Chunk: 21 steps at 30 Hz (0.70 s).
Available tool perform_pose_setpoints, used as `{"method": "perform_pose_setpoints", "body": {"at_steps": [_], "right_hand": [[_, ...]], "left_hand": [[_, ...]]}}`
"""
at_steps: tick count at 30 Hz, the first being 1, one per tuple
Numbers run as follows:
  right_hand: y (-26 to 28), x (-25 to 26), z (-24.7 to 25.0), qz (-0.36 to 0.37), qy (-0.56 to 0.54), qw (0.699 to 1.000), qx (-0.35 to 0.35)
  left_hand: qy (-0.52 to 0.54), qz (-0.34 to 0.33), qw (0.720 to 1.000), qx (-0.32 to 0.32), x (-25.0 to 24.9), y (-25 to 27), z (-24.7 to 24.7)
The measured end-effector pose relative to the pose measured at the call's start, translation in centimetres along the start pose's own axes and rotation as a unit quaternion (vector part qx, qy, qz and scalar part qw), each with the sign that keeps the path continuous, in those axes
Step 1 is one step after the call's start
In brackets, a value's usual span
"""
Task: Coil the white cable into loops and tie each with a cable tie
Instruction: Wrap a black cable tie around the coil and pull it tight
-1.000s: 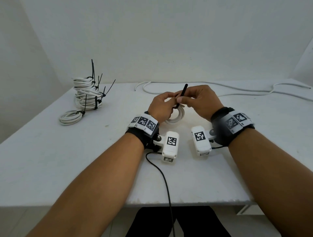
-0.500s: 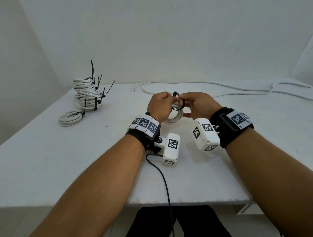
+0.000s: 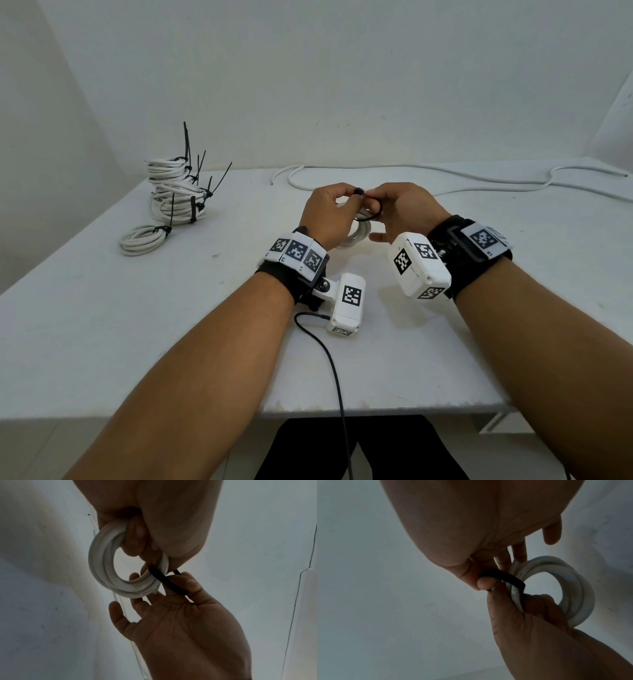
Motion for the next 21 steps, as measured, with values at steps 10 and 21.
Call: {"method": "perform_pose_setpoints", "body": {"at_steps": [10, 21], "right_hand": [[0.0, 0.1, -0.2, -0.007, -0.03, 0.999, -0.027], [0.8, 0.5, -0.5, 0.06, 0.12, 0.99, -0.048]], "left_hand": [[-0.01, -0.009, 1.0, -0.002, -0.1, -0.1, 0.3], [0.013, -0.033, 0.999, -0.021, -0.6, -0.1, 1.7]]}}
Point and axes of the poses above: each hand's wrist, its own y-axis away from the middle knuckle, its own z-axis out of the back of the hand, x = y × z, the point moved 5 cm from there along -y, towards the middle knuckle, and after that the axes turned 7 degrees about -z, right-handed, at the moved point
